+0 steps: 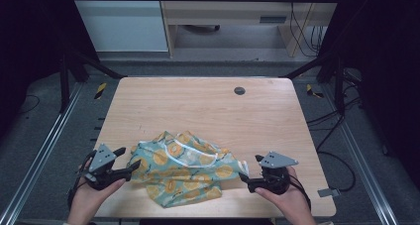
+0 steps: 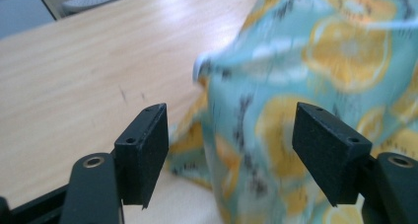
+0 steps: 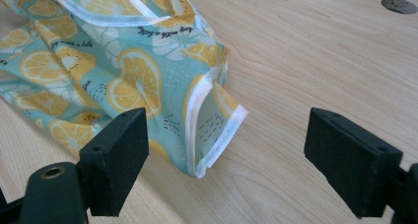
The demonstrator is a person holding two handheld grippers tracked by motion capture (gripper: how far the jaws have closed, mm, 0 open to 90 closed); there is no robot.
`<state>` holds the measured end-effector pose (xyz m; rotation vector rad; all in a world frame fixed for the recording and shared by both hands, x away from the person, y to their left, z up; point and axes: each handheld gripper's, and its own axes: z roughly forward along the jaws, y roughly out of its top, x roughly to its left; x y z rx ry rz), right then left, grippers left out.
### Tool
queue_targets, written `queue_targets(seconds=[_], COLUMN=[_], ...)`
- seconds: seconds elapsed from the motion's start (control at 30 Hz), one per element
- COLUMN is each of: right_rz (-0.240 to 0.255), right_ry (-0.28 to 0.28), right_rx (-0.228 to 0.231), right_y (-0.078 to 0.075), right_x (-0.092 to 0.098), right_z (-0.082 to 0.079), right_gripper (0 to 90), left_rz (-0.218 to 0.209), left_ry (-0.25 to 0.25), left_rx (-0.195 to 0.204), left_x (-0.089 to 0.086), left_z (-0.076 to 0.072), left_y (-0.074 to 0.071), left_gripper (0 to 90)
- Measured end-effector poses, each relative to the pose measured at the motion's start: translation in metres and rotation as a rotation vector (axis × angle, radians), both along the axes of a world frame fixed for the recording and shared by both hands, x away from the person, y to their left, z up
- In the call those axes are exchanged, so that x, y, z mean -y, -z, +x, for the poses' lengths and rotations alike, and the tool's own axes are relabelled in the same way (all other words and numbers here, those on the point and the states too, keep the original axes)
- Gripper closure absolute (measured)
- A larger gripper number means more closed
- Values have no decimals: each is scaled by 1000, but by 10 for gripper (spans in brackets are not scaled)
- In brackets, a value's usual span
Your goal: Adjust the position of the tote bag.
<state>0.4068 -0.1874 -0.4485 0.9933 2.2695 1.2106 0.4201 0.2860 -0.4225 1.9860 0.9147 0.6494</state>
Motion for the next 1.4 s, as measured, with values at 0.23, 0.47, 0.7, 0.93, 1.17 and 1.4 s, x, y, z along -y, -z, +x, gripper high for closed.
queue_targets(seconds=[0.23,0.47,0.7,0.93,1.17,1.4], right_rz=[1,-7,-50,-81,-125,-162], right_ry=[14,-21,-142,-195,-233,-225], right_rx=[7,31,28,-9,-94,-114], right_y=[-2,-21,-46,-54,-36,-26], right_x=[4,-4,-47,-92,-123,-127], right_z=[0,4,37,77,98,105], right_gripper=[293,464,580,630,619,887], left_rz=[41,31,70,93,103,125], left_ry=[47,34,43,53,78,113], left_rx=[-4,-45,-75,-117,-125,-119], left_x=[42,71,78,77,74,77], left_z=[38,69,68,67,62,56], left_y=[-37,-41,-30,-17,-15,-17], left_gripper=[294,286,288,293,361,520])
